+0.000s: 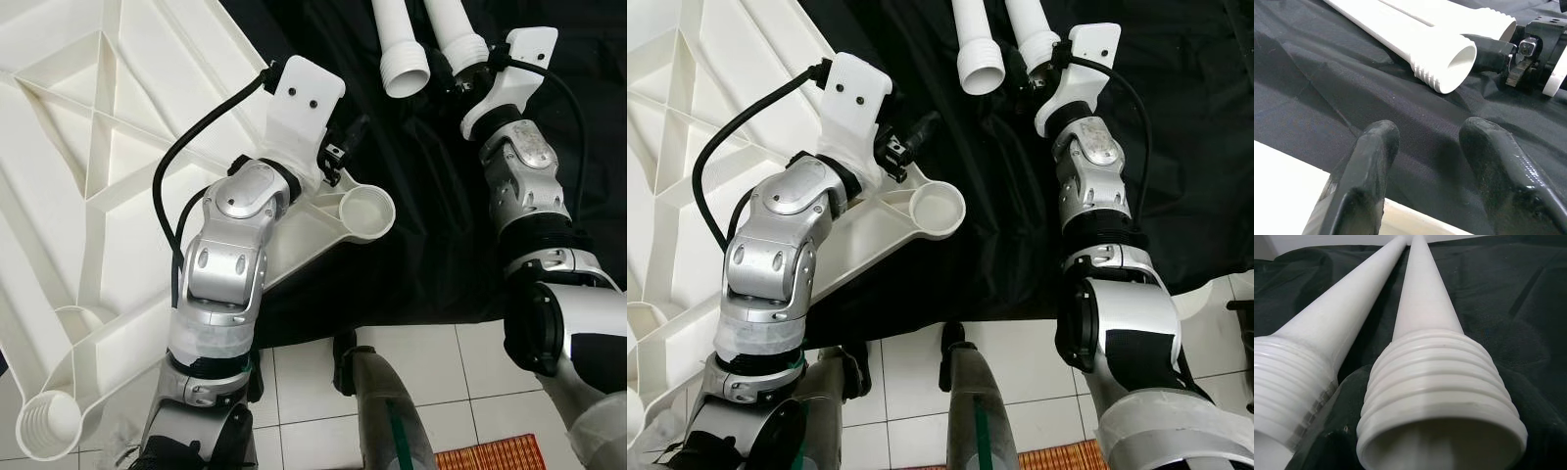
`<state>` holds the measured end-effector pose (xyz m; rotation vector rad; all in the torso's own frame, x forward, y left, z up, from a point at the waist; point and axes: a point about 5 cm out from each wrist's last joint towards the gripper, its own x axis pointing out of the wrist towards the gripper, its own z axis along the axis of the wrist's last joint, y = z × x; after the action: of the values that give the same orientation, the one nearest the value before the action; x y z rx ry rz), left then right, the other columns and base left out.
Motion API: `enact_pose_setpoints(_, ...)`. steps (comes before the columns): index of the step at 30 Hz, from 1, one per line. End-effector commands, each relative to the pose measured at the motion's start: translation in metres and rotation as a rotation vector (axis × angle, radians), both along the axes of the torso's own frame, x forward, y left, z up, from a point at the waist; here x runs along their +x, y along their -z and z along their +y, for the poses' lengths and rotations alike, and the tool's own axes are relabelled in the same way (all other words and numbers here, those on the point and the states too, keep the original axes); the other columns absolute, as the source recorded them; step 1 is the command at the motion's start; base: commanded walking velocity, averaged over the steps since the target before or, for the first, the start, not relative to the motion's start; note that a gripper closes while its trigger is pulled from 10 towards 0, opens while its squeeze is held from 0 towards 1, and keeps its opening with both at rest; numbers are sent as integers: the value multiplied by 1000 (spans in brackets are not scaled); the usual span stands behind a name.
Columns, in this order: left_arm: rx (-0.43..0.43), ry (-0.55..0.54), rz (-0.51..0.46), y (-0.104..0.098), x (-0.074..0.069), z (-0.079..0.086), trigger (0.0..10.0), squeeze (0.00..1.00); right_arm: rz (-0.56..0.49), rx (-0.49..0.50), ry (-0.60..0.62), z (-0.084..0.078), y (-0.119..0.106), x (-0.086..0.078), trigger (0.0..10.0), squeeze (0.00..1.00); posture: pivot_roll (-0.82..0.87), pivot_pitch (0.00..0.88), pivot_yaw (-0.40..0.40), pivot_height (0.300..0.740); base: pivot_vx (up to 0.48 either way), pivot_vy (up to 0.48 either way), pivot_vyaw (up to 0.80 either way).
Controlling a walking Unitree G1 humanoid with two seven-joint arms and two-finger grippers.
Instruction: Building children table
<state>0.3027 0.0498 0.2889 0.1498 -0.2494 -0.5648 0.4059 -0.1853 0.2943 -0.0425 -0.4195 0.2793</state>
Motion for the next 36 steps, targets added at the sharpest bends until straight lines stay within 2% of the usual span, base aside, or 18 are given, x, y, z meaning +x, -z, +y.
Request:
enact_pose_setpoints(1, -15, -109, 99, 18, 7, 6, 10000, 0, 116, 9, -15, 1, 31, 2, 0, 0, 56, 474, 23, 740, 0, 0, 0)
enact_pose_setpoints(2, -20, -105, 94, 17, 6, 6, 10000, 0, 102, 2, -8, 0, 31, 1, 0, 0, 56, 472, 23, 740, 0, 0, 0)
enact_pose_setpoints(3, -27, -98, 88, 15, 5, 5, 10000, 0, 81, -10, -5, -1, 31, 0, 10000, 0, 57, 468, 26, 740, 0, 0, 0)
enact_pose_setpoints(12, -51, -91, 55, 10, 4, 11, 10000, 0, -75, -7, -14, -4, 27, -16, 10000, 0, 54, 430, 23, 740, 0, 0, 0)
enact_pose_setpoints(22, -112, -56, 27, 0, 4, 15, 10000, 0, -167, 45, -7, -3, 21, -29, 10000, 0, 50, 370, 16, 740, 0, 0, 0)
enact_pose_setpoints(23, -128, -37, 25, -1, 4, 16, 10000, 1000, -181, 56, -16, -2, 22, -33, 10000, 0, 49, 334, 10, 740, 0, 0, 0)
enact_pose_setpoints(24, -151, -11, 22, -4, 4, 18, 10000, 1000, -193, 78, -29, -2, 22, -39, 10000, 0, 49, 334, 10, 740, 0, 0, 0)
enact_pose_setpoints(26, -151, -11, 22, -4, 4, 18, 10000, 1000, -193, 78, -29, -2, 22, -39, 10000, 0, 49, 334, 10, 740, 0, 0, 0)
enact_pose_setpoints(31, -133, 38, -20, -11, 4, 19, 10000, 1000, -216, 132, -36, -3, 30, -56, 10000, 0, 55, 237, 17, 740, 0, 0, 0)
enact_pose_setpoints(35, -130, 39, -28, -13, 4, 19, 10000, 1000, -218, 136, -37, -3, 32, -60, 10000, 0, 55, 237, 17, 740, 0, 0, 0)
enact_pose_setpoints(36, -134, 37, -27, -14, 5, 19, 10000, 953, -219, 133, -35, -2, 34, -62, 10000, 0, 46, 203, 21, 740, 0, 0, 0)
